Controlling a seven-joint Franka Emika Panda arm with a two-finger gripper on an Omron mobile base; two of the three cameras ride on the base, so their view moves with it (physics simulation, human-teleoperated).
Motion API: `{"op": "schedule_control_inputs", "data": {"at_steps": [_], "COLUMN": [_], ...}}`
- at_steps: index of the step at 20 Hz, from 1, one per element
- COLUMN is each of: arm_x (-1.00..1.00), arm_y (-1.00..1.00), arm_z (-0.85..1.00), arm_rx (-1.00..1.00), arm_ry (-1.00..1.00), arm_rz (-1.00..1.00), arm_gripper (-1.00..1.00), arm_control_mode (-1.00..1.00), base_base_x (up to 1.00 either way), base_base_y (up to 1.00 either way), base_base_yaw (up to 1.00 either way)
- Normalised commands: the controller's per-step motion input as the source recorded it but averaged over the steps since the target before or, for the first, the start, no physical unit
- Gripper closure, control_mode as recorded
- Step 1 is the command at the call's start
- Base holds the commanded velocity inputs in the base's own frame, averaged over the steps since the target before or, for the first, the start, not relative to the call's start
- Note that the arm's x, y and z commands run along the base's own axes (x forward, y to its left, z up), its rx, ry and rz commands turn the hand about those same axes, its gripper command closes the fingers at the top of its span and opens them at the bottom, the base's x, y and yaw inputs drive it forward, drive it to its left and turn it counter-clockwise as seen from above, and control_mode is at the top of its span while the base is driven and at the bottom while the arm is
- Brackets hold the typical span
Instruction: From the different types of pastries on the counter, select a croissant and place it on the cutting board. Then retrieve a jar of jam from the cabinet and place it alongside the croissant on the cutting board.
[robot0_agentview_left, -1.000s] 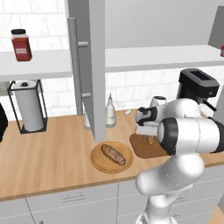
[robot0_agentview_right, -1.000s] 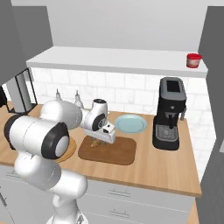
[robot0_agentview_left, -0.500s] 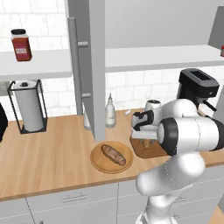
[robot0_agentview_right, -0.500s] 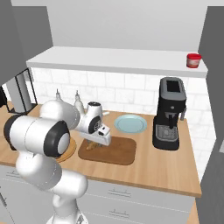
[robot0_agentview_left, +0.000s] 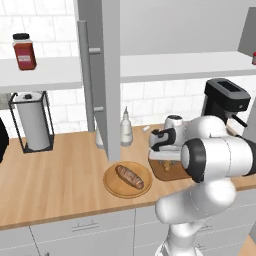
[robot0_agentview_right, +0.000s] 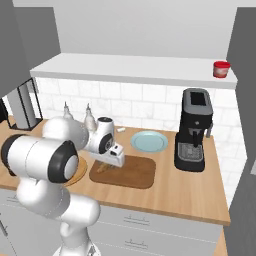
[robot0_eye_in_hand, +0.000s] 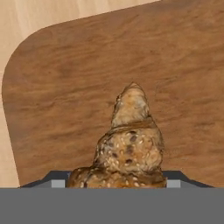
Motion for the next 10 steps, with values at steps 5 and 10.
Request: {"op": "schedule_control_inputs", "data": {"at_steps": [5, 10], "arm_x": [-0.26, -0.07], "arm_y": [0.05, 0.00], "arm_z": [0.22, 0.85], "arm_rx": [0.00, -0.02], "arm_ry": [0.00, -0.04], "arm_rz": [0.00, 0.00], "arm_gripper": [-1.00, -1.00], "arm_control_mode": [-1.00, -1.00], "base_base_x": [0.00, 0.00], "base_base_y": [0.00, 0.00], "base_base_yaw": [0.00, 0.00]}}
